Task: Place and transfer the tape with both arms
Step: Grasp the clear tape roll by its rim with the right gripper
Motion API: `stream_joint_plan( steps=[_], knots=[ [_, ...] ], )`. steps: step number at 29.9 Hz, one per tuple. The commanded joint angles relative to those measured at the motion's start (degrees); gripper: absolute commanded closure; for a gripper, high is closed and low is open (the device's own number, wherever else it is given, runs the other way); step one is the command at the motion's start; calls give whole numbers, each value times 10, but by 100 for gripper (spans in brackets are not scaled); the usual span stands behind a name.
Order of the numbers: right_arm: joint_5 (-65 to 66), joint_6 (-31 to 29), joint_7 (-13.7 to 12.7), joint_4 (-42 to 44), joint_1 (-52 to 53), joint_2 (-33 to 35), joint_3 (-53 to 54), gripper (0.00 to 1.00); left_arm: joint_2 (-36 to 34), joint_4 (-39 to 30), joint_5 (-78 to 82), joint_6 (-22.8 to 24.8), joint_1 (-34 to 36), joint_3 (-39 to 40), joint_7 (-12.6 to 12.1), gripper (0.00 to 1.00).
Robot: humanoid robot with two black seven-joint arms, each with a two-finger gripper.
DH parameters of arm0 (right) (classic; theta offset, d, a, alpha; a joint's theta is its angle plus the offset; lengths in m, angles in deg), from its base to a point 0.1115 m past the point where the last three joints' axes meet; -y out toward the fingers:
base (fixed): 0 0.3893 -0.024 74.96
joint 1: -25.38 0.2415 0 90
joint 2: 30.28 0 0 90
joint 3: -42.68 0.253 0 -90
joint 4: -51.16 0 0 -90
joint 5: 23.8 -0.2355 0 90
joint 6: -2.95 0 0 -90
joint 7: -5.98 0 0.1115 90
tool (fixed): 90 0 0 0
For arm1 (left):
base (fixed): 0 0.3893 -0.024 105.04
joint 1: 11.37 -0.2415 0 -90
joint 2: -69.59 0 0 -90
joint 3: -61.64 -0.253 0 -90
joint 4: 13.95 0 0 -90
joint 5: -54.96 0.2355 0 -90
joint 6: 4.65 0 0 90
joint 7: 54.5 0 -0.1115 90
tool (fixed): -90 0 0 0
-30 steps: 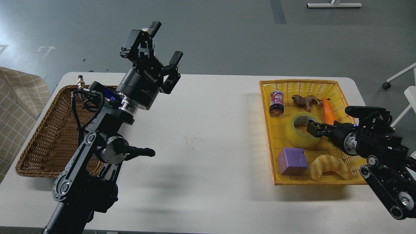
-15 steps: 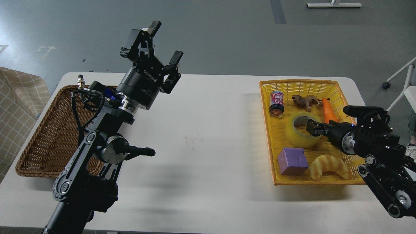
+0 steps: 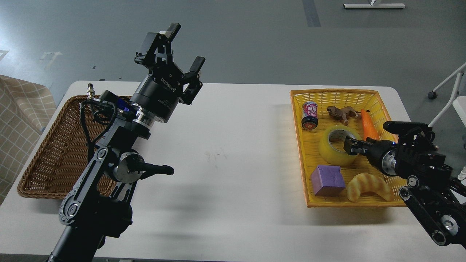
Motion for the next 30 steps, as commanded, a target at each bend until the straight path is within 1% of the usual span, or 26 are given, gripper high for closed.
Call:
stream_joint_plan(
  steps=[1, 11, 17, 23, 30],
  knots=[
    [0, 1, 0, 4, 0, -1, 0, 48, 0, 0, 0, 0, 0, 0, 0, 2],
    [0, 8, 0, 11, -2, 0, -1, 49, 0, 0, 0, 0, -1, 0, 0, 2],
    [0, 8, 0, 11, -5, -3, -1, 55, 0, -1, 1, -1, 0, -1, 0, 2],
    [0, 8, 0, 11, -5, -4, -2, 57, 0, -4, 1, -3, 6, -1, 0, 2],
    [0, 7, 0, 14, -5, -9, -2, 57, 0, -4, 1, -3, 7, -1, 0, 2]
  ],
)
